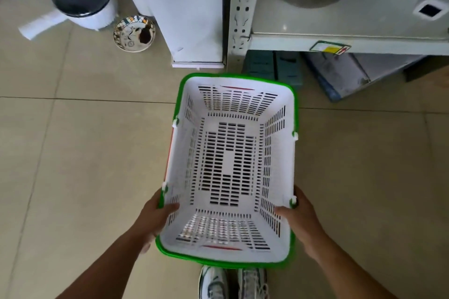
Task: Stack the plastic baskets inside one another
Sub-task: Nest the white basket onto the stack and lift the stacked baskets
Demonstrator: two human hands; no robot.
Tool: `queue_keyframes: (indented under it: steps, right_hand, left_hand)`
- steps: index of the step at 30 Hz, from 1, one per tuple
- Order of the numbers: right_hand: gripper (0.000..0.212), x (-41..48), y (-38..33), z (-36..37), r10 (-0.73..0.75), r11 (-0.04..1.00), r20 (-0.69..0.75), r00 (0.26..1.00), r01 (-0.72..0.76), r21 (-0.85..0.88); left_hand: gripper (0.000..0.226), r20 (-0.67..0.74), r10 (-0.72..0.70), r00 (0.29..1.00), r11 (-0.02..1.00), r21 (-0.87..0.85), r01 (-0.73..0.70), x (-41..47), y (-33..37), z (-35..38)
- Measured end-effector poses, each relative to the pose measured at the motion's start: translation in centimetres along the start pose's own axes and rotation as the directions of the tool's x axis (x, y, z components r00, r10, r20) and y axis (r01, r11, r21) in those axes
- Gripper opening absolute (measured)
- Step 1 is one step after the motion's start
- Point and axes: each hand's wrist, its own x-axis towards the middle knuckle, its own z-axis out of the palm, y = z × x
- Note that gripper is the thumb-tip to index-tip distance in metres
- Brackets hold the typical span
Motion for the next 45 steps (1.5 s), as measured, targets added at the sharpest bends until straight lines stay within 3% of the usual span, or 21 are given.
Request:
queue_keyframes:
  steps: [7, 12, 16, 22, 27, 36, 45]
  right_hand:
    - [0.059, -2.4, 0.0, 0.1, -0.054, 0.984, -0.140, 0.989, 0.076, 0.161]
    - [0.069, -4.9, 2.1, 0.9, -0.018, 0.986, -0.163, 0.987, 0.044, 0.159]
    - [0.068, -5.6, 1.4, 2.6, -0.017, 0.982, -0.139, 0.990, 0.043, 0.185]
    - [0.069, -6.6, -7.8, 11.6, -0.127, 0.976, -0.017, 0.992, 0.128, 0.176]
    - [0.067, -4.9, -14.6, 20.2, -0.162, 0.966, 0.001, 0.987, 0.159, 0.204]
    - [0.062, -0.1, -24.3, 35.3, -0.135, 0.946, -0.002, 0.991, 0.129, 0.296]
    - [0.051, 7.9, -29.6, 44.2, -0.110, 0.929, -0.069, 0.991, 0.128, 0.347]
  left_hand:
    - [0.056, 0.000, 0.095, 0.996, 0.983, -0.157, -0.093, -2.1, 0.7, 0.3]
    - [0.057, -0.086, 0.013, 0.996, 0.985, -0.169, -0.028, -4.9, -1.4, -0.3]
    - [0.056, -0.165, -0.017, 0.986, 0.982, -0.186, -0.014, -5.9, -1.4, -2.5]
    - [0.064, -0.287, 0.003, 0.958, 0.965, -0.252, -0.079, -6.3, 2.5, -13.6]
    - [0.060, -0.324, 0.015, 0.946, 0.957, -0.269, -0.107, -1.7, 4.8, -23.1]
    - [0.050, -0.217, 0.044, 0.975, 0.967, -0.236, -0.096, 10.5, 9.2, -38.5]
    - [0.051, -0.141, 0.079, 0.987, 0.979, -0.176, -0.104, 22.8, 14.4, -45.1]
